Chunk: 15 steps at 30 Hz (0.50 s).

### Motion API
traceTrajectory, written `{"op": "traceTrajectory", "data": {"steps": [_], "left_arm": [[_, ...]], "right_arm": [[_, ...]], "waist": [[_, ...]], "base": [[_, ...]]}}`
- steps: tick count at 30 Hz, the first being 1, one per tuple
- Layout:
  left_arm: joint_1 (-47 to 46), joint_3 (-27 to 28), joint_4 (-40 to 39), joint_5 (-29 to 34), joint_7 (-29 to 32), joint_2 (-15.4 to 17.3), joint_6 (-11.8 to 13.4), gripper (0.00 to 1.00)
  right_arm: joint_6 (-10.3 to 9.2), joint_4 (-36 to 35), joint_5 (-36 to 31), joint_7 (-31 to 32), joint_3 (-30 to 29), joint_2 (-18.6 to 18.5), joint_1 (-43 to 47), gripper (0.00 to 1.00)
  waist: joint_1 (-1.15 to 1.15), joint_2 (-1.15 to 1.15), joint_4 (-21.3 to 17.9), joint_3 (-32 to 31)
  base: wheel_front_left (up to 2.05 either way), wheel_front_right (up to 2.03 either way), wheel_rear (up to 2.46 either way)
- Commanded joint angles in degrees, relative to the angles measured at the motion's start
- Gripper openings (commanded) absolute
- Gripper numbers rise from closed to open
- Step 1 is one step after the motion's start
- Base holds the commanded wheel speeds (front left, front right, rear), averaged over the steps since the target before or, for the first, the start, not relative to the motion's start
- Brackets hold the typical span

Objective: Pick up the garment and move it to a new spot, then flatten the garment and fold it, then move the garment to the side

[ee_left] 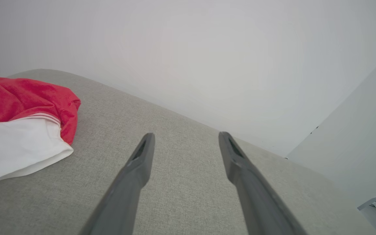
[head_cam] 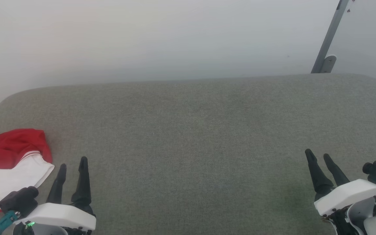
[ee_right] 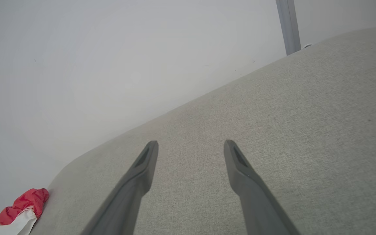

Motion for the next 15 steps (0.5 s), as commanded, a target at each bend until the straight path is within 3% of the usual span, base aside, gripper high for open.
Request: {"op": "traceTrajectory", "data": {"steps": [1, 15], "left_arm": [[0.1, 0.3, -0.8, 1.5, -0.6, 0.3, -0.4, 1.0], [0.5, 0.7, -1.2, 9.7, -2.6, -0.2, -2.2, 1.0]], "right_arm": [[0.02, -0.8, -1.2, -0.5, 0.2, -0.6, -0.9, 1.0], [0.03, -1.1, -7.5, -2.1, 0.8, -2.1, -0.8, 1.0]], "waist": [[0.0, 0.0, 0.0, 0.0], [0.0, 0.0, 0.0, -0.1]], "base": [[0.0, 0.0, 0.0], [0.0, 0.0, 0.0]]}}
